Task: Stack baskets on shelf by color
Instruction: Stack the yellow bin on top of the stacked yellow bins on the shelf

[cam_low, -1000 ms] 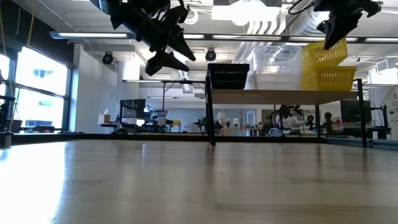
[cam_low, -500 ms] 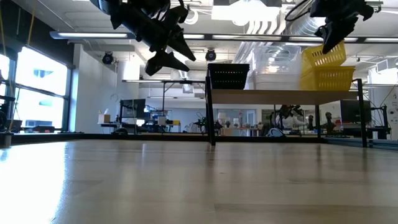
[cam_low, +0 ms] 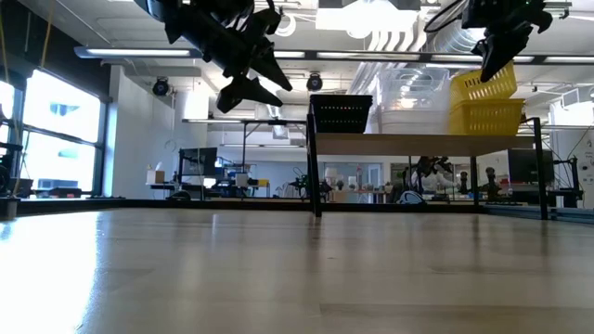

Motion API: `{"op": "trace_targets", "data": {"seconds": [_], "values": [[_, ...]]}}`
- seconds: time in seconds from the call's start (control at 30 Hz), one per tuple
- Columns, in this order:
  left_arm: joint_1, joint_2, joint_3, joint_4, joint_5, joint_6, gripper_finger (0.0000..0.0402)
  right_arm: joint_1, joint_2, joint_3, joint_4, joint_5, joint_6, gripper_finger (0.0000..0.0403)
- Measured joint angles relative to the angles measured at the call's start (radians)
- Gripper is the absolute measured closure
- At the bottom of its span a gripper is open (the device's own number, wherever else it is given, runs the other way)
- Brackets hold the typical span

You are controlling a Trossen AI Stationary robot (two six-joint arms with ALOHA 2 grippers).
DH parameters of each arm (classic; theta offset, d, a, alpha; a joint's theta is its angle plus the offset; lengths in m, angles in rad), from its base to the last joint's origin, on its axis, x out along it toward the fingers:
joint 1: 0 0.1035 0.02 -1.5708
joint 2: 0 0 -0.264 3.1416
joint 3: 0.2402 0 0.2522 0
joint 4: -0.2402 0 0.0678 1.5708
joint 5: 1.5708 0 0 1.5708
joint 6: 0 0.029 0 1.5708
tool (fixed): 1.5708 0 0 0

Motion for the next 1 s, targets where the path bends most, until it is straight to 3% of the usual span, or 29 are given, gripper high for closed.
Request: {"op": "trace_targets", "data": {"seconds": [0.67, 1.0], "values": [[0.000, 0.000, 0.000, 0.000, 0.000, -0.003, 0.0243, 0.000, 0.002, 0.000, -0.001, -0.014, 0.146, 0.0402], [0.000, 0.000, 0.000, 0.000, 0.000, -0.002, 0.0243, 0.000, -0.005, 0.000, -0.001, -0.019, 0.104, 0.0402]]}}
